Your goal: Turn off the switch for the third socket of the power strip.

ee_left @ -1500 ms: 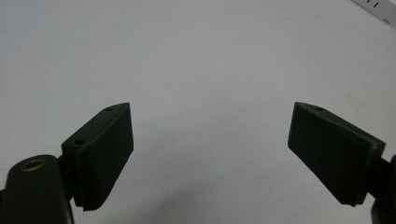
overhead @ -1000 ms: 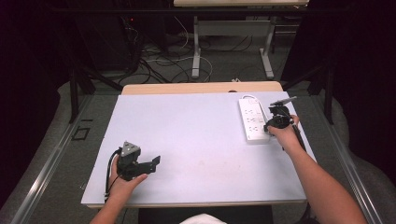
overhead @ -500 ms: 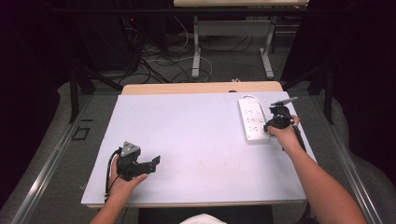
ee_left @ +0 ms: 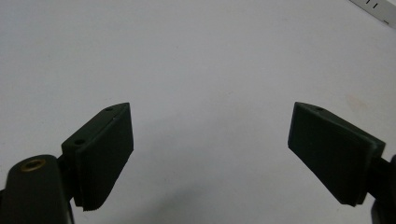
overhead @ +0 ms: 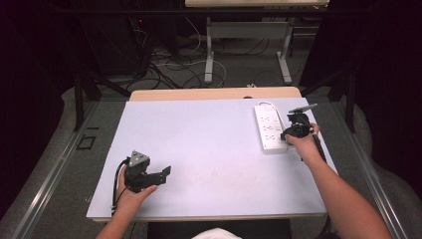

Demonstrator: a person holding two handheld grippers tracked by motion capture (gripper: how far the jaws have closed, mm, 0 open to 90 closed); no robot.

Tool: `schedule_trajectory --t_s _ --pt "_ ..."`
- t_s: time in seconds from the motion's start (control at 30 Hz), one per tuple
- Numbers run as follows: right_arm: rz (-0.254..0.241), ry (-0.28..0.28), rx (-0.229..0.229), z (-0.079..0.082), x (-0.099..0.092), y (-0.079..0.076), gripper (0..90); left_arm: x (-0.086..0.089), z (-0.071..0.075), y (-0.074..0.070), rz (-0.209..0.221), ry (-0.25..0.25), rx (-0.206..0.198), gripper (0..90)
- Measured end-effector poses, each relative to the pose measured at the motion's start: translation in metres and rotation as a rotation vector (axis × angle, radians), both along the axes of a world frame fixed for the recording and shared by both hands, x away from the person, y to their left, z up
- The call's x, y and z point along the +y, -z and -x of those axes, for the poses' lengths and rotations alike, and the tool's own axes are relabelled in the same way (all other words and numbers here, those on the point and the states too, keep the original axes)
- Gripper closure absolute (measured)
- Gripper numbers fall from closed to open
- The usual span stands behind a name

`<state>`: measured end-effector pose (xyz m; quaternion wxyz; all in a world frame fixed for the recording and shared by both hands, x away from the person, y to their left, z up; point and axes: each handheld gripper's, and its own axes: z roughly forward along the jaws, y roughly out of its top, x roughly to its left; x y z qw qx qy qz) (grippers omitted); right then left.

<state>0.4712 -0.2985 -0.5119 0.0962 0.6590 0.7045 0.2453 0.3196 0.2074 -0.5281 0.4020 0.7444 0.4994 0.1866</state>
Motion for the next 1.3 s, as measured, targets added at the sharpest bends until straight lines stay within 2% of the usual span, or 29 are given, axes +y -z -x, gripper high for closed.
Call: schedule_trajectory --t_s 0.13,0.23,0.47,1.07,1.1,1.13,1.3 --pt "-0.018 0.001 -0.008 0.001 -0.001 0.000 80.0 0.001 0.000 -0.001 0.002 0.001 0.008 14.0" --pt "-0.010 0.007 -0.006 0.001 -0.001 0.000 77.7 0.002 -0.001 -0.001 -0.009 0.008 0.005 14.1" --pt "-0.016 -0.015 -0.019 0.004 -0.002 -0.004 73.0 0.000 -0.001 0.000 0.005 -0.002 0.002 14.1" --pt "-0.026 -0.025 -0.048 0.009 0.001 -0.008 60.0 0.000 -0.001 0.001 0.001 0.004 0.012 14.1" --pt "-0.046 -0.030 -0.056 0.009 0.001 -0.008 59.7 0.000 -0.001 0.001 0.001 0.004 0.012 14.1" --pt "-0.035 -0.026 -0.048 0.010 0.001 -0.009 59.4 0.000 -0.001 0.001 0.001 0.004 0.012 14.1" --pt "-0.045 -0.032 -0.051 0.011 0.000 -0.010 57.1 0.001 -0.001 0.001 -0.004 0.009 0.015 14.1"
